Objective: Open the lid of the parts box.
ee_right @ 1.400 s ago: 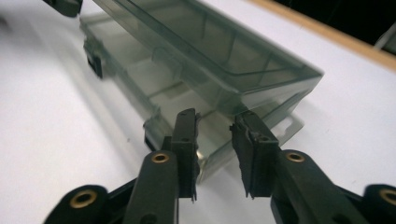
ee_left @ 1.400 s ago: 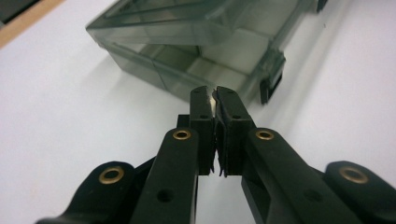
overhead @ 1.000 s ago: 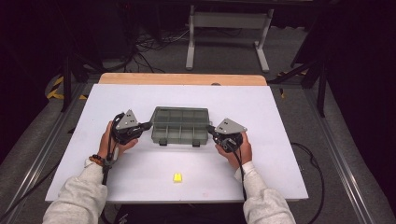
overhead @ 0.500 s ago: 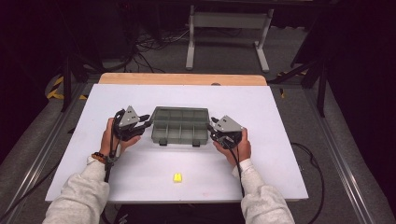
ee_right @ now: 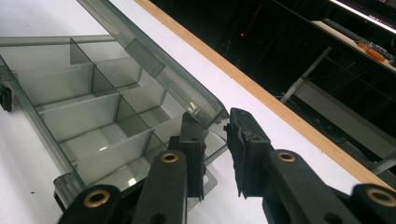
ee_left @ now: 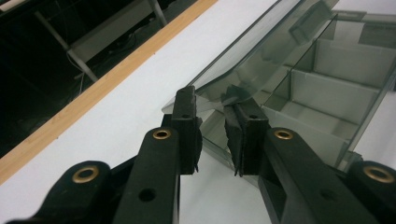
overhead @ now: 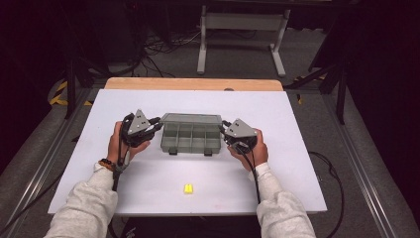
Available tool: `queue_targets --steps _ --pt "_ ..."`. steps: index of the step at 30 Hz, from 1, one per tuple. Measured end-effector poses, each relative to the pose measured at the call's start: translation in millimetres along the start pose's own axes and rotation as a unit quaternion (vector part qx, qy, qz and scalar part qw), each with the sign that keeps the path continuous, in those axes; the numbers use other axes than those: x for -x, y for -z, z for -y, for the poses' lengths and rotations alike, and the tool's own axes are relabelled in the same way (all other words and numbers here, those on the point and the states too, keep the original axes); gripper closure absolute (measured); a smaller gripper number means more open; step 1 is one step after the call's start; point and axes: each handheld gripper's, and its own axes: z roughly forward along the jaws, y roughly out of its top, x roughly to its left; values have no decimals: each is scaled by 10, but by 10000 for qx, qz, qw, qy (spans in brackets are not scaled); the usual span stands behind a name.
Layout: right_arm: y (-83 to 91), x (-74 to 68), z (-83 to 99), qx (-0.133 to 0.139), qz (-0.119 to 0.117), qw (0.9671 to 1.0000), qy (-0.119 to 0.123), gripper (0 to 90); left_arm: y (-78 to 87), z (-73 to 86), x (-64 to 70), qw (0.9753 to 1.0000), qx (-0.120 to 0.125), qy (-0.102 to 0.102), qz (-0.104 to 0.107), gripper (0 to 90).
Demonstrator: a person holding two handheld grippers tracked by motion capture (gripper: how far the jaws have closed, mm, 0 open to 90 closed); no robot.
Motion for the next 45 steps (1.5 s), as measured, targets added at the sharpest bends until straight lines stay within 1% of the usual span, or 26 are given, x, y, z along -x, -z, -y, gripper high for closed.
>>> queue_targets --steps 1,8,13,15,18,19,20,22,24,28,29,30,31,32,33,35,38,40,42,44,45 --pt "0 8 -2 18 -21 10000 -37 763 6 -4 4 10000 -11 -25 -13 754" --pt "-6 42 -39 14 -44 10000 -29 771 12 -3 -11 10000 15 -29 34 754" --pt "-44 141 -94 -29 -159 9998 -133 774 11 -58 -57 9999 -13 -108 67 761" --pt "-61 167 -121 -49 -177 9997 -163 776 1 -86 -98 9999 11 -78 92 765" --pt "-92 213 -149 -39 -217 9994 -282 778 -29 -119 -153 9999 80 8 152 758" --pt "-107 232 -151 -34 -233 9991 -366 781 -44 -130 -163 9998 85 18 151 745" --pt "-120 247 -149 -4 -241 9986 -474 783 -60 -142 -174 9999 77 5 142 733" --pt "-140 271 -145 26 -247 9979 -591 786 -101 -168 -188 10000 51 25 37 712" --pt "-164 292 -143 63 -240 9974 -684 788 -152 -192 -226 9997 103 144 155 704" --pt "-209 333 -164 134 -185 9963 -823 796 -272 -206 -279 9996 57 234 152 686" --pt "-223 344 -168 151 -164 9958 -889 800 -272 -206 -279 9996 57 234 152 682" --pt "-223 344 -168 151 -164 9958 -889 800 -316 -185 -298 9992 55 331 214 682" --pt "-240 355 -167 157 -145 9952 -953 804 -350 -163 -320 9988 59 406 259 678" --pt "-254 363 -163 168 -141 9948 -995 804 -386 -141 -337 9984 54 489 271 681" --pt "-268 373 -158 175 -152 9944 -1035 804 -421 -116 -360 9981 0 549 288 693" --pt "-302 388 -148 167 -155 9940 -1070 807 -468 -79 -387 9971 12 685 324 703" --pt "-352 403 -141 163 -126 9936 -1112 810 -535 -39 -426 9963 -71 791 337 724" --pt "-400 427 -118 100 -163 9937 -1102 810 -554 -40 -441 9959 -72 830 359 727" --pt "-438 441 -91 93 -202 9931 -1151 809 -566 -53 -453 9958 -72 844 356 729" --pt "-478 457 -69 80 -220 9926 -1189 810 -589 -68 -464 9963 -109 792 314 730" --pt "-492 461 -64 72 -214 9927 -1186 812 -597 -71 -471 9961 -116 817 324 731"
